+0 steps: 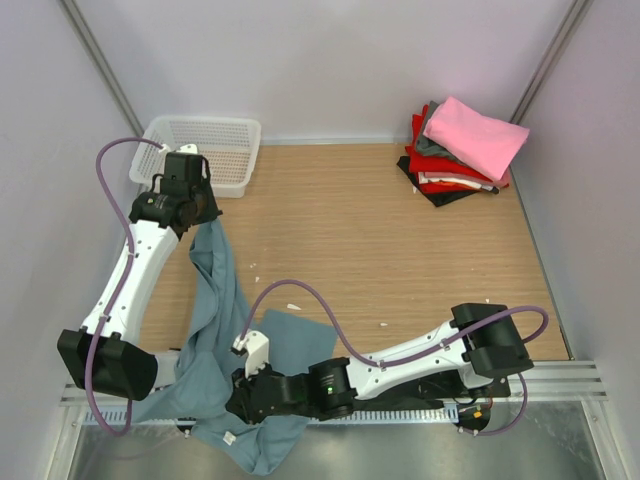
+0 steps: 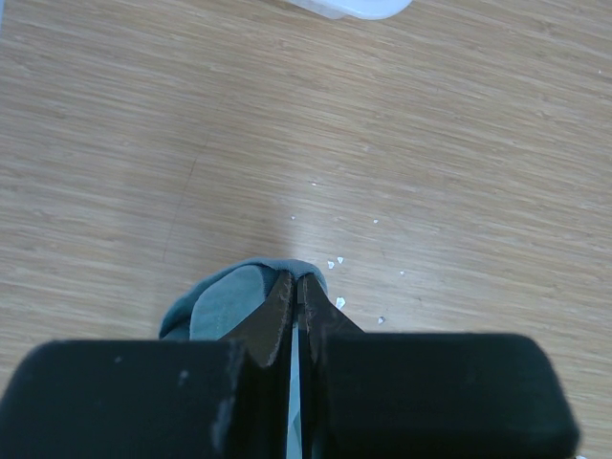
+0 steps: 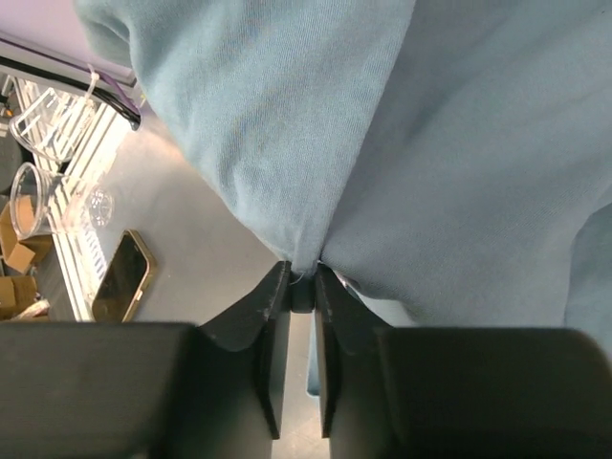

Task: Fold and stack the t-shirts
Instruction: Flatten the tshirt out

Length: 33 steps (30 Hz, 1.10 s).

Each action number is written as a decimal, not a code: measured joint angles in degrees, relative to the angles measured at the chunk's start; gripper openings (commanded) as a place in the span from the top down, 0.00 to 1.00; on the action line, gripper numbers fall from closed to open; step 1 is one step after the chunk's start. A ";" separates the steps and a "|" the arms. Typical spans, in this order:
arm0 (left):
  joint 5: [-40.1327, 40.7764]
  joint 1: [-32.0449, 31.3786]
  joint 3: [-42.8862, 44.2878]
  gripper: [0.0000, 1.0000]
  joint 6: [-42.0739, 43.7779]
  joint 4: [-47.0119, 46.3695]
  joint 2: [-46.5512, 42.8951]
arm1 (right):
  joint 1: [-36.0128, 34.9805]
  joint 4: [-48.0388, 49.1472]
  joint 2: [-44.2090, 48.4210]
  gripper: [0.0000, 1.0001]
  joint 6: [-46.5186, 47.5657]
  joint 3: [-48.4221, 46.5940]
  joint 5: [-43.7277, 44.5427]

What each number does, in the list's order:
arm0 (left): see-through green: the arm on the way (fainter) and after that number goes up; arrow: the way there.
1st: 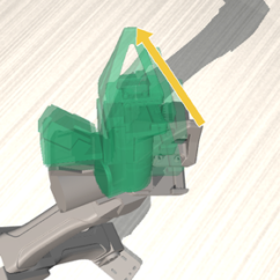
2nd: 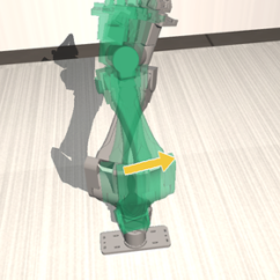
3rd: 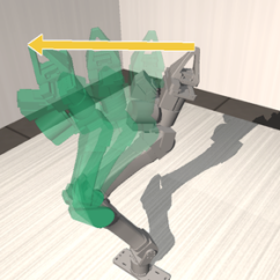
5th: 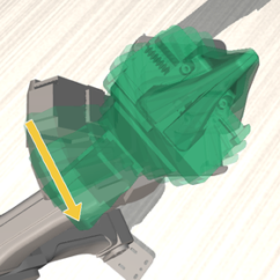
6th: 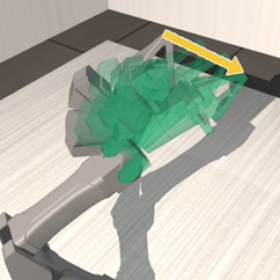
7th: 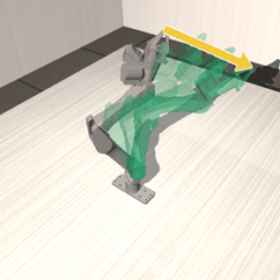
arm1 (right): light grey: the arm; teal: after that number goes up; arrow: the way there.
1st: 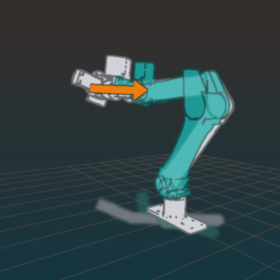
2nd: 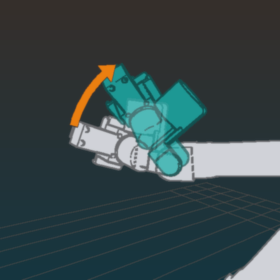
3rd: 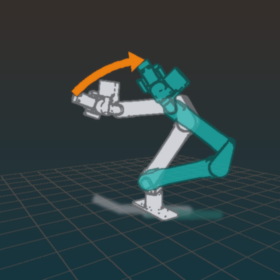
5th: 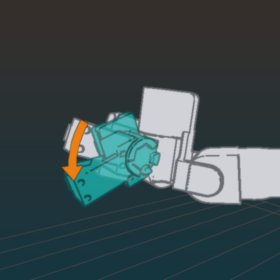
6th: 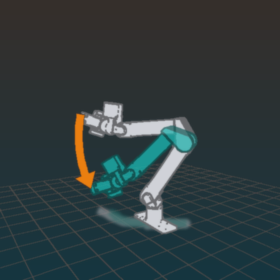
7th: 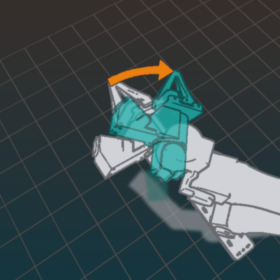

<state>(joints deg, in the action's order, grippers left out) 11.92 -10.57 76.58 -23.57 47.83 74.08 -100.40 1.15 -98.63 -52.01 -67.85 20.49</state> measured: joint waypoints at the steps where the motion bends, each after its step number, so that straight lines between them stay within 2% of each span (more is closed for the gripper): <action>1: 0.00 0.00 0.00 1.00 0.00 0.00 0.00 | 0.00 0.02 0.00 0.93 0.11 0.00 0.02; 2: 0.00 0.00 0.00 1.00 0.00 0.00 0.00 | 0.00 0.04 0.00 0.99 0.57 0.00 0.17; 7: -0.02 0.00 0.02 1.00 -0.02 0.44 -0.76 | 0.00 -2.12 1.33 0.99 1.29 0.00 3.04; 12: -0.74 0.00 1.44 1.00 -0.28 3.10 -5.55 | -0.24 -17.81 13.16 0.99 2.67 -0.50 12.20; 16: -1.97 0.00 4.72 1.00 -1.49 3.82 -12.87 | -0.26 -39.21 24.65 0.99 3.61 -10.64 23.65; 21: -4.35 0.00 8.76 1.00 -2.67 3.52 -23.37 | -0.26 -61.26 33.03 0.99 5.20 -30.77 36.57; 28: -12.63 0.00 11.34 1.00 -2.51 -0.17 -33.31 | -0.24 -74.20 34.36 0.99 12.74 -49.81 47.34; 30: -13.81 0.00 11.23 1.00 -1.88 -1.16 -34.12 | -0.26 -75.30 33.09 0.99 14.12 -52.17 51.93; 33: -14.25 0.00 10.36 1.00 -1.44 -2.03 -33.57 | -0.24 -76.46 32.85 0.99 16.96 -50.66 57.35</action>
<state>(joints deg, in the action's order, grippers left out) -2.33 -10.57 86.94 -25.02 45.80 40.51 -100.64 -75.31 -65.78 -35.05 -118.52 77.84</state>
